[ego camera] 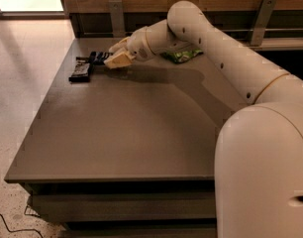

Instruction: Move rxbar blueberry near rxbar chocolate

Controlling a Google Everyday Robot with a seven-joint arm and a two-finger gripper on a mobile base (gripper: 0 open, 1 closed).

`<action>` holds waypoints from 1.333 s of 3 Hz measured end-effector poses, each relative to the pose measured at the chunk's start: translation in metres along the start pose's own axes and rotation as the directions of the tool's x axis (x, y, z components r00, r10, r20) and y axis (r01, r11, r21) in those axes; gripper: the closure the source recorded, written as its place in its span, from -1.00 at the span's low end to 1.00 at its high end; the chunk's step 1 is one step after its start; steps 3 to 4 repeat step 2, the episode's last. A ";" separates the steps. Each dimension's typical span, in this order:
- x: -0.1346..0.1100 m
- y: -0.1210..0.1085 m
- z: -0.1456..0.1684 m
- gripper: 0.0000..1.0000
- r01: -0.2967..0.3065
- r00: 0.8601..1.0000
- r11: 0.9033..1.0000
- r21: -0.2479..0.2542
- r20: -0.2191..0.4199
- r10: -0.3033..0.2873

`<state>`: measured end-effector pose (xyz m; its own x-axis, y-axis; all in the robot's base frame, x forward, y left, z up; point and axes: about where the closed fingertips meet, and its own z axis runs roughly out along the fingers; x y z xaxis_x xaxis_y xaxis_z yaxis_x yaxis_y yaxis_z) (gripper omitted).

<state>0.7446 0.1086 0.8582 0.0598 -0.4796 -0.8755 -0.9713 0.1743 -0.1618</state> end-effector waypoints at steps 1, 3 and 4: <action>0.000 0.001 0.003 -0.76 0.000 1.000 1.000 -0.005 0.000 0.000; 0.000 0.003 0.006 -1.00 0.000 1.000 1.000 -0.010 0.001 0.000; 0.000 0.003 0.006 -1.00 0.000 1.000 1.000 -0.010 0.001 0.000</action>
Offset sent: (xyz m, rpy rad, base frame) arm -0.0006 0.0028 -0.0014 0.0001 0.0024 0.0041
